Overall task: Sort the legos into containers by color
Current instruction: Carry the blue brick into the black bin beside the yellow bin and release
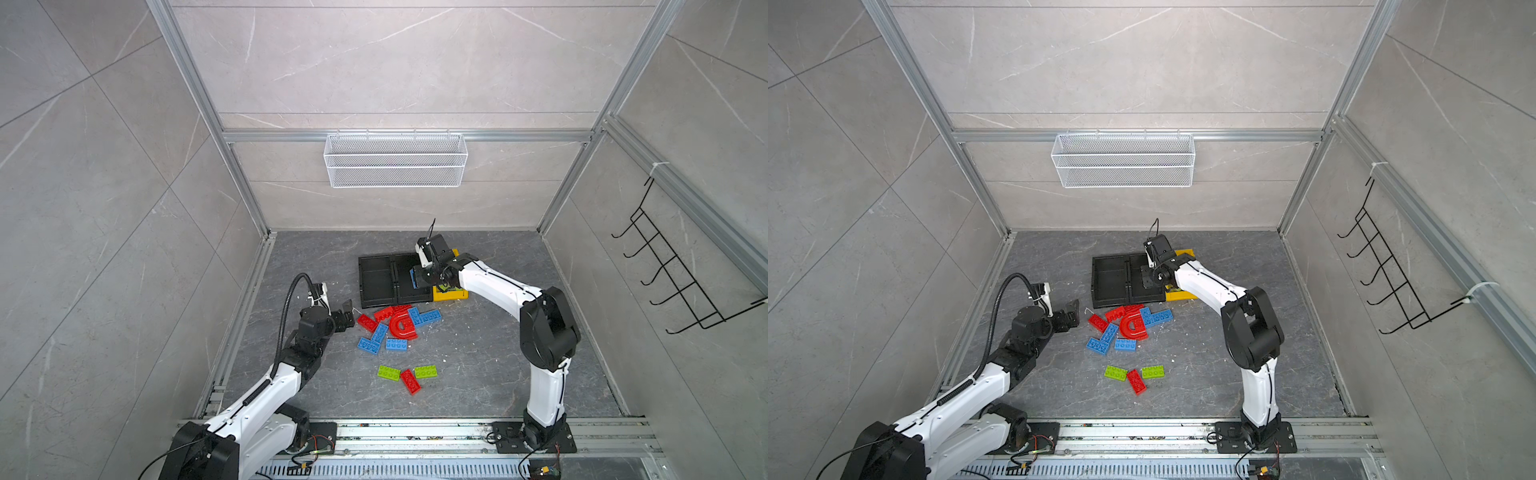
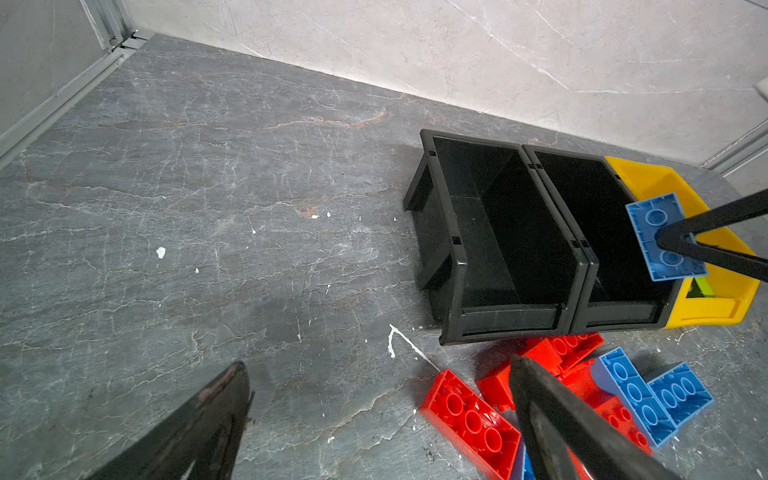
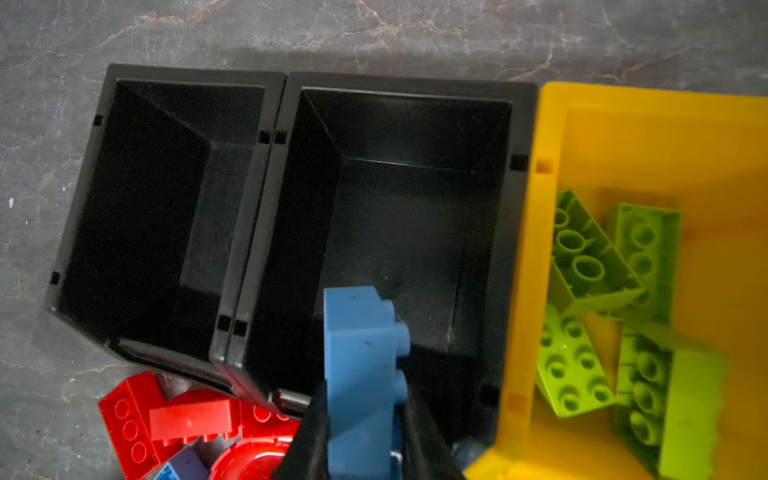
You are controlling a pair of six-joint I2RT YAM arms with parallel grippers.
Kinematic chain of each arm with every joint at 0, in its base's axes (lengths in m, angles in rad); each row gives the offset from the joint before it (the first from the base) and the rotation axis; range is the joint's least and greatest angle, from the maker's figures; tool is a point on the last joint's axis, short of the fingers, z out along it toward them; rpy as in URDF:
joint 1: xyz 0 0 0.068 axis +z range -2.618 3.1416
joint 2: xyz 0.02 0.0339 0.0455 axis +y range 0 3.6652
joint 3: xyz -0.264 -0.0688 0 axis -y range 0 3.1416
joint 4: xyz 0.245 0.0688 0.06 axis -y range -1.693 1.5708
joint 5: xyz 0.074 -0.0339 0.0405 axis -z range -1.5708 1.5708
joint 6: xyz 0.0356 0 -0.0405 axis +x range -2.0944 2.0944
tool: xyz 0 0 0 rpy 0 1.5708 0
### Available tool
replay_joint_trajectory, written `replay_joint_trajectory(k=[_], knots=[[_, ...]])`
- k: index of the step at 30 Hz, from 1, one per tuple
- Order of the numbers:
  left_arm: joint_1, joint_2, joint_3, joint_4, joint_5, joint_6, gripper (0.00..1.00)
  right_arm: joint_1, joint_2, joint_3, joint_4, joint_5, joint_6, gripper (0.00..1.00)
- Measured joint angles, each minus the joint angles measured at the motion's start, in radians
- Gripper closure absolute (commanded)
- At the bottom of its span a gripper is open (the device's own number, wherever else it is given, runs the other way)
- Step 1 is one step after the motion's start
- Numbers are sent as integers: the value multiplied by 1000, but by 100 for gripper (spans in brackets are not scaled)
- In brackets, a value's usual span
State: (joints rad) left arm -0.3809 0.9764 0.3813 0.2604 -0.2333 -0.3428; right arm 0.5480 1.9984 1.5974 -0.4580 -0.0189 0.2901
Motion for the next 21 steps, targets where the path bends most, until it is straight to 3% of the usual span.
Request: replay_joint_trajectory(k=[2, 7, 12, 17, 21], knots=[[0, 0, 0, 0, 0, 0, 0, -6, 26, 25, 0, -7, -4, 80], [0, 0, 0, 0, 0, 0, 0, -15, 69, 74, -6, -17, -21, 62], [0, 0, 0, 1, 0, 0, 0, -16, 71, 90, -20, -23, -34, 53], [0, -7, 0, 0, 0, 0, 0, -16, 19, 46, -47, -41, -45, 52], [0, -20, 0, 0, 0, 0, 0, -13, -165, -127, -66, -74, -39, 53]])
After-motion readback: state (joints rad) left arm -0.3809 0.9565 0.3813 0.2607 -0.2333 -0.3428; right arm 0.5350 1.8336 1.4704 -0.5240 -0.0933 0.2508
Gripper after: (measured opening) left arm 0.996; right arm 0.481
